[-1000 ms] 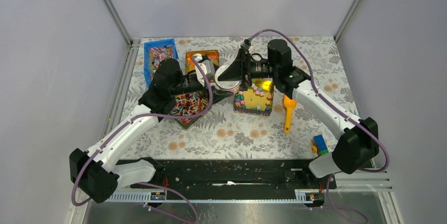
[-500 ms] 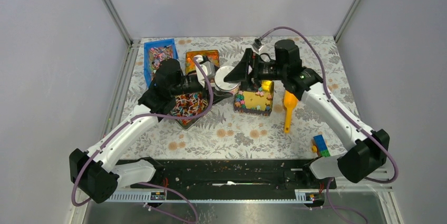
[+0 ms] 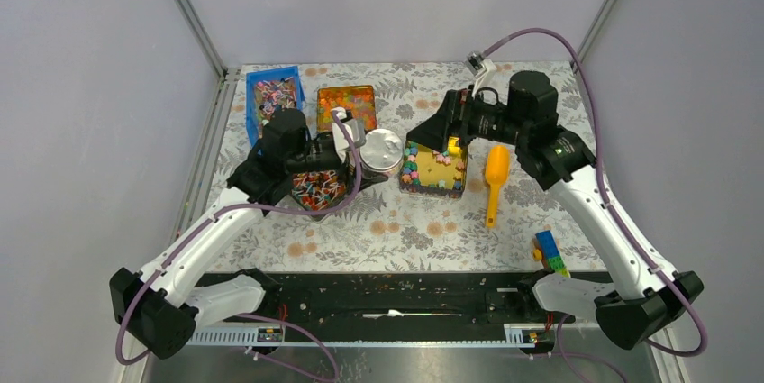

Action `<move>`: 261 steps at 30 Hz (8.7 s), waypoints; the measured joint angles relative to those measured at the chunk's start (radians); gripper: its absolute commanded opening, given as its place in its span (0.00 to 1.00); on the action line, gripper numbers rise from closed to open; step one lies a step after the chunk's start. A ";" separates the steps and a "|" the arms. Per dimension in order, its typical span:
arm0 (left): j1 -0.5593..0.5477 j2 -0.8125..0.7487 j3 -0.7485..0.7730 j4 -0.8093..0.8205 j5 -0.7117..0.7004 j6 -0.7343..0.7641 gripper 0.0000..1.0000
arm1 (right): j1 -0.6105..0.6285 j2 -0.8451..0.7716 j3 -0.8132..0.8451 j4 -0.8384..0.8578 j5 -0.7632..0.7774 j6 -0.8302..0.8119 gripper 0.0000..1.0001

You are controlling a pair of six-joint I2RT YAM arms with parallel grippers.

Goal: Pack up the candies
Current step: Screw the bottle lid onto the packing bottle.

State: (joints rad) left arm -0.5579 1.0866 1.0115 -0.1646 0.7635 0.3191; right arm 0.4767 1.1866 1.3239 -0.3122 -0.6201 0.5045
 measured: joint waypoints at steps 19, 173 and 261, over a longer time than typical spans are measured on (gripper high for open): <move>0.000 -0.068 -0.073 -0.158 0.071 0.008 0.52 | 0.005 0.001 0.002 -0.048 -0.294 -0.606 0.99; -0.040 -0.084 -0.010 -0.296 0.264 0.077 0.37 | 0.362 0.043 -0.098 0.066 -0.171 -0.758 0.43; -0.056 -0.002 0.023 -0.307 0.340 0.104 0.35 | 0.237 0.058 -0.118 0.101 -0.440 -0.750 0.24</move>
State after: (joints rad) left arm -0.6140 1.0843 1.0340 -0.4721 1.1034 0.4229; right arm 0.7132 1.2442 1.2060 -0.2111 -1.0599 -0.2451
